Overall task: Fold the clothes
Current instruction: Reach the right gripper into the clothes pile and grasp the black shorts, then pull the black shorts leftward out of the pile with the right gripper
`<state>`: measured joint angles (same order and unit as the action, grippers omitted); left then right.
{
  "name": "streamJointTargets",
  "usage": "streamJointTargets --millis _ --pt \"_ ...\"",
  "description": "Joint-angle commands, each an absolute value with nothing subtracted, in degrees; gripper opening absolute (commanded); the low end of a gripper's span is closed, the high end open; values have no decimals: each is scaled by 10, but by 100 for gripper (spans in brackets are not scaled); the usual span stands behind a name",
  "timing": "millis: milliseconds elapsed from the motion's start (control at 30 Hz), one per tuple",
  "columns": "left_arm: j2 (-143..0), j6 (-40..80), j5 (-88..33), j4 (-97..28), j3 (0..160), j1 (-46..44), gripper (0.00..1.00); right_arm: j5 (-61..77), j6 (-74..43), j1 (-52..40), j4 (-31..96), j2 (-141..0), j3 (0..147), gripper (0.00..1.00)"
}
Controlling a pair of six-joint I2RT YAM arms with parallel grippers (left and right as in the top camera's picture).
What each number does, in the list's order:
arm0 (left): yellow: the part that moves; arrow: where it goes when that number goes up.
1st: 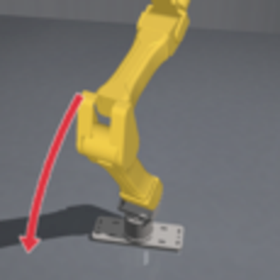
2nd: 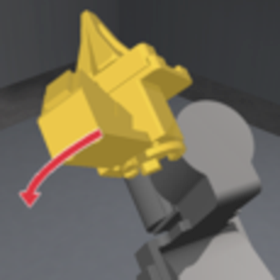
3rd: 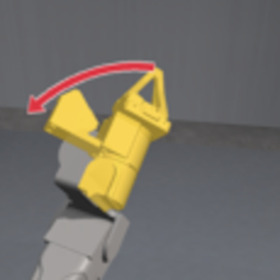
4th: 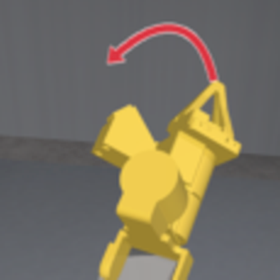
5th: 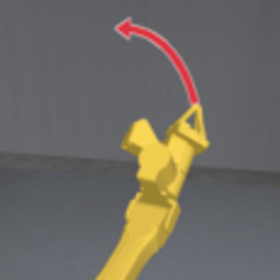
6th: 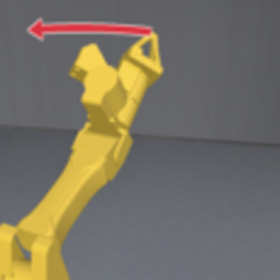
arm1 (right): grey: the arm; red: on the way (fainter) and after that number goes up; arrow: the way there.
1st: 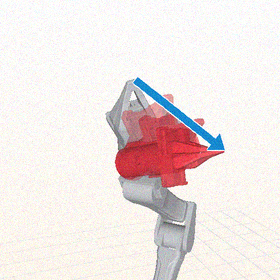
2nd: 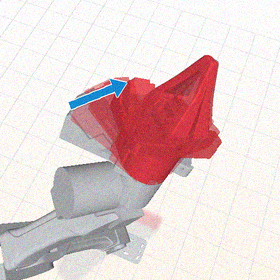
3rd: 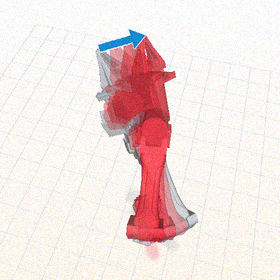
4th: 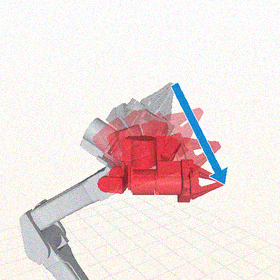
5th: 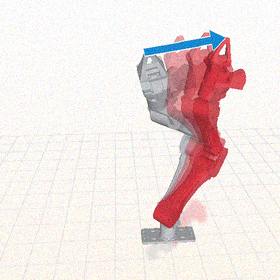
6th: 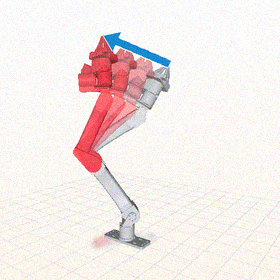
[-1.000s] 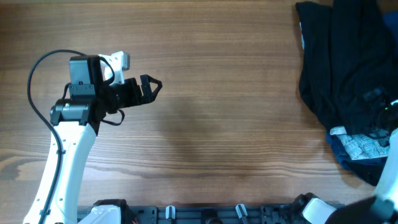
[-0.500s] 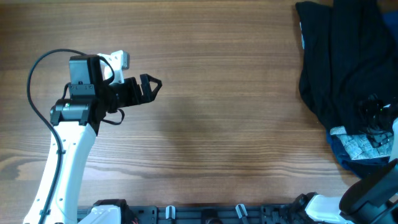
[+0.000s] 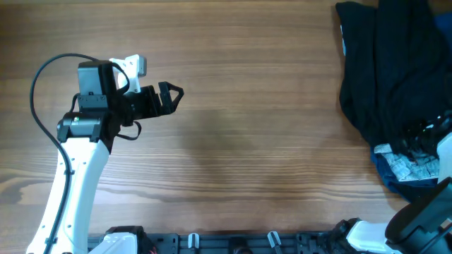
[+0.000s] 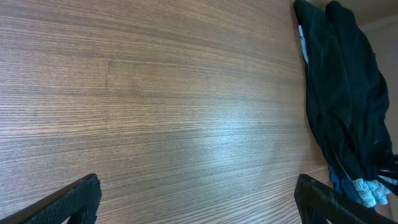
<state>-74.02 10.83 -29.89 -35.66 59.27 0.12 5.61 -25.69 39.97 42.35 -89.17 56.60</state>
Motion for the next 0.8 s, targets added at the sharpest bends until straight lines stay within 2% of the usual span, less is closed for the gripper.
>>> streamJointTargets --millis 0,200,433,633,767 --pt "-743 108 -300 -354 600 1 97 96 -236 399 407 -897 551 4" --pt "-743 108 -300 -351 600 1 93 166 -179 399 402 -872 581 4" --pt "-734 108 -300 -327 609 1 82 257 -108 386 441 -771 647 4" --pt "-707 108 -307 -328 647 0 78 286 -95 279 460 -704 705 4" --pt "-685 107 -308 -329 658 -12 78 286 -147 173 427 -699 709 4"
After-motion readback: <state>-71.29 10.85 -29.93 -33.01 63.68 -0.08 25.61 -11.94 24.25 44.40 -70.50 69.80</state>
